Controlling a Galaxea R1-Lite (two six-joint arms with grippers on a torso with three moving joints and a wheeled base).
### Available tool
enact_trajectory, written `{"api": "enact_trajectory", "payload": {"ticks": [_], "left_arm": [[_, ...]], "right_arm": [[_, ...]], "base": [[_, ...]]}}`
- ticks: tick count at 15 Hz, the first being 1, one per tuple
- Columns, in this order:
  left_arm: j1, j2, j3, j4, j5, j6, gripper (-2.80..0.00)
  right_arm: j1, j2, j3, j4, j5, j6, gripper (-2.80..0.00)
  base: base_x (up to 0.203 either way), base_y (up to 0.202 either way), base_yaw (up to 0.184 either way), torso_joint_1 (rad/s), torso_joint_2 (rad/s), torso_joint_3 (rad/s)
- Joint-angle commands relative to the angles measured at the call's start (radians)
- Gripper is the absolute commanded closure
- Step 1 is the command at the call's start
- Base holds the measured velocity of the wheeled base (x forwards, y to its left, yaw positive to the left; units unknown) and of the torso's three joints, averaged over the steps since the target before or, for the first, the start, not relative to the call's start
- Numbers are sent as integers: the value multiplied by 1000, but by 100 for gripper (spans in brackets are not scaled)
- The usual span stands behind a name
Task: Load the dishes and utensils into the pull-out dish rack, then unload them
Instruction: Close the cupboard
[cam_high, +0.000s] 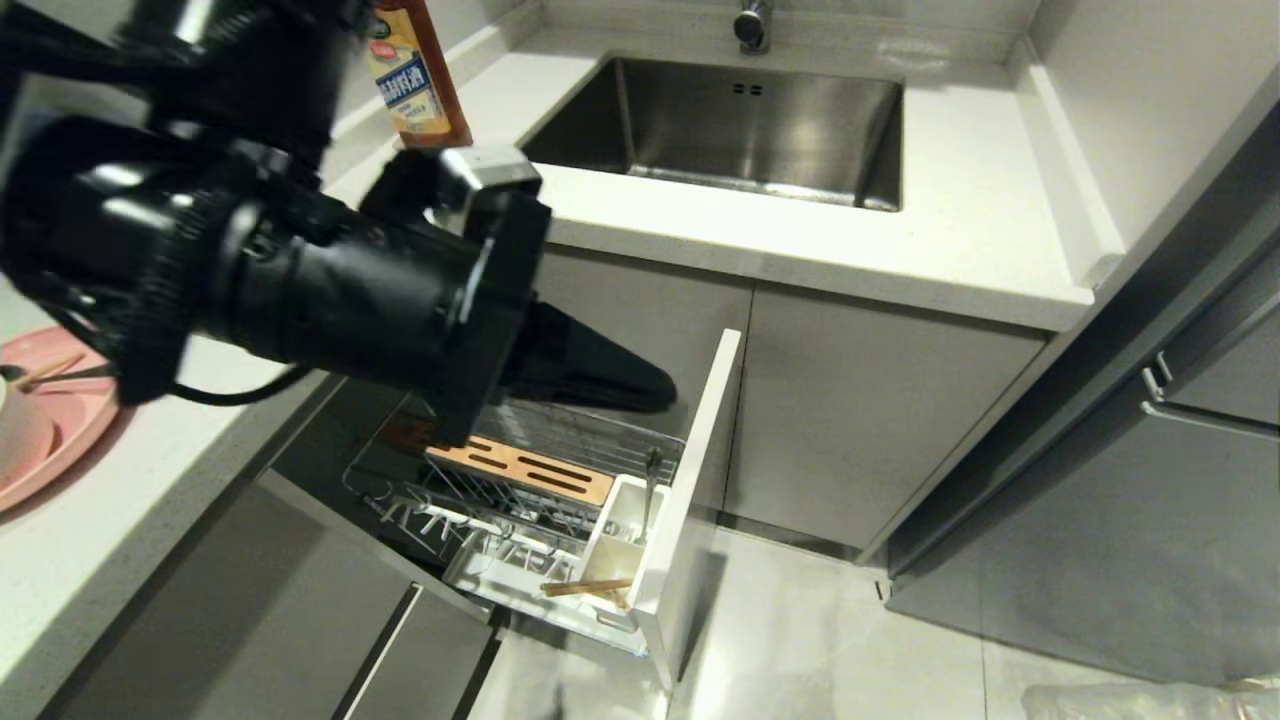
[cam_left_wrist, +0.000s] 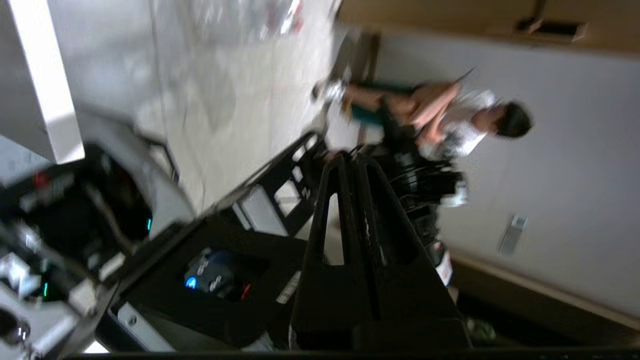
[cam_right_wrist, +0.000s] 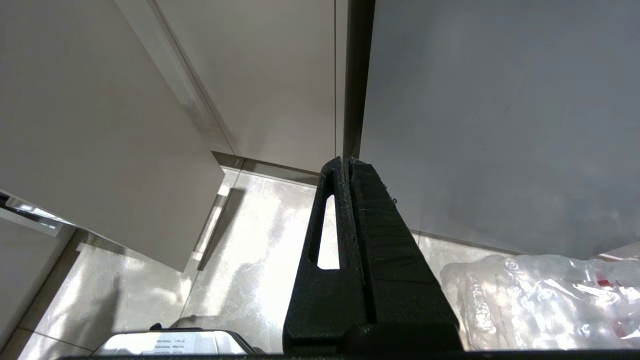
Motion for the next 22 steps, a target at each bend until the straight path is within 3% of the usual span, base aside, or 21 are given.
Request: {"api": "enact_trajectory", "payload": {"ticks": [1,3,5,8,10,15,22], "left_arm": [[-31,131,-11,8,11,-4,0],[-71,218,-22,10,76,-4,0],[-108,298,-30,10,182,-3,0],[-153,408,-52,10,430,-3,0],[-164,437,-61,10,552,-3,0],[-162,440,-68,10,827,1,0],[-80,399,-16,12,1104,87,0]], "right_arm": [[0,0,3,0,0,0,0],[0,0,3,0,0,0,0],[0,0,3,0,0,0,0],[0,0,2,1,0,0,0],[0,0,2,0,0,0,0],[0,0,2,1,0,0,0],[0,0,3,0,0,0,0]], "base": [[0,0,0,0,0,0],[0,0,0,0,0,0],[0,0,0,0,0,0],[0,0,0,0,0,0],[0,0,0,0,0,0],[0,0,0,0,0,0],[0,0,0,0,0,0]]}}
